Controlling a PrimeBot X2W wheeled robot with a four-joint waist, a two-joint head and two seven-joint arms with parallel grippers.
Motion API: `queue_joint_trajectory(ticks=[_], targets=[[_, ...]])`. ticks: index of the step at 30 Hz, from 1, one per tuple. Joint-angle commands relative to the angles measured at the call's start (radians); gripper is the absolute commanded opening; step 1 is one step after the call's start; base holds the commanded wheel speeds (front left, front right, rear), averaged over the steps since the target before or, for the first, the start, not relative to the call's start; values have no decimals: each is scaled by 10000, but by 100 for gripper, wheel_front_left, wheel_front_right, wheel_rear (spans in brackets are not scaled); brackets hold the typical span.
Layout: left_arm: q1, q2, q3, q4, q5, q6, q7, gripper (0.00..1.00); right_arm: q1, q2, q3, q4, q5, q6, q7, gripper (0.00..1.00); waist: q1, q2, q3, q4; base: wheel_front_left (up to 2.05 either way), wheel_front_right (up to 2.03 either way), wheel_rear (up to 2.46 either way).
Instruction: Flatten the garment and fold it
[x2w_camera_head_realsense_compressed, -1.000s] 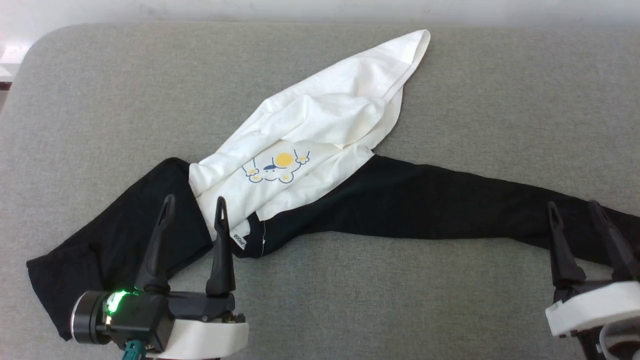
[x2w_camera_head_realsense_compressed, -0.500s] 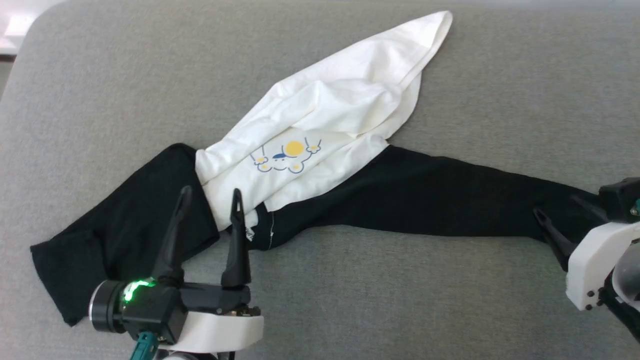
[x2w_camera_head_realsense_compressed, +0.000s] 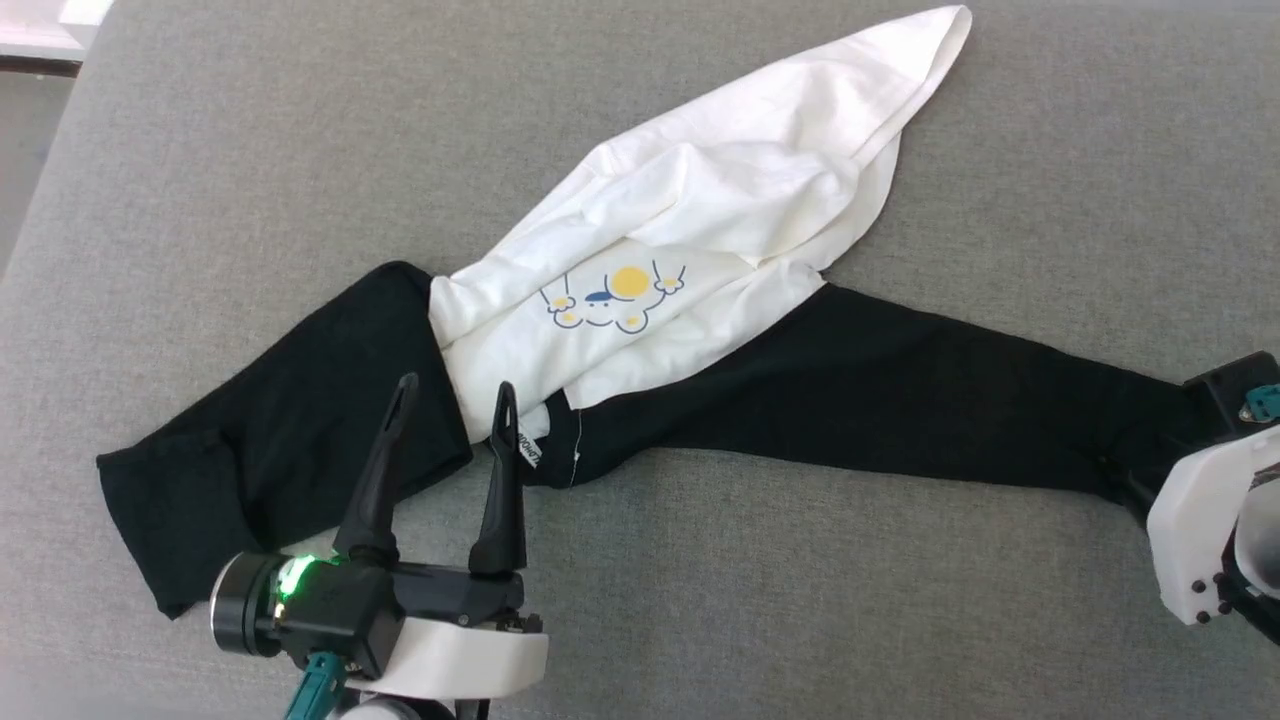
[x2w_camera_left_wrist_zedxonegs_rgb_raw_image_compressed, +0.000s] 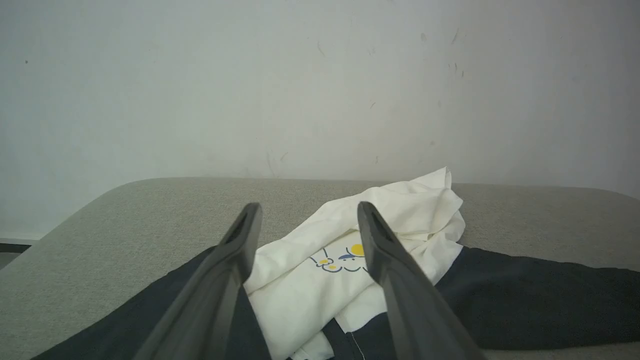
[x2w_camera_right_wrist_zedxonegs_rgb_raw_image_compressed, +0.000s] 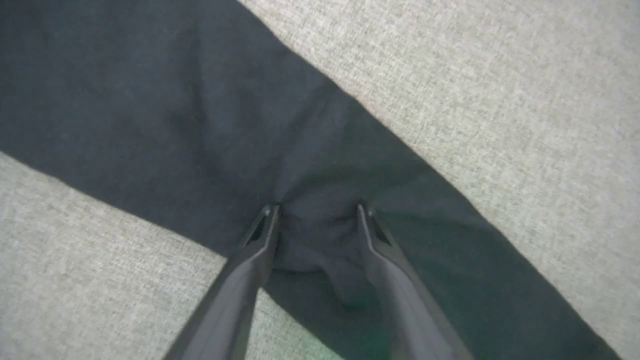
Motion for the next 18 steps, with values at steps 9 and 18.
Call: queue_joint_trajectory(ticks=[9, 18], targets=[[77, 36, 159, 299, 0, -285, -49, 100, -769, 223, -680, 197, -699, -9, -1686, 0, 1, -1, -784, -649, 0, 0, 0], [122, 85, 105, 281, -52, -390, -48, 100, -1059, -1399, -2873, 808, -1373, -9, -1613, 0, 1, -1, -785, -1031, 0, 0, 0]])
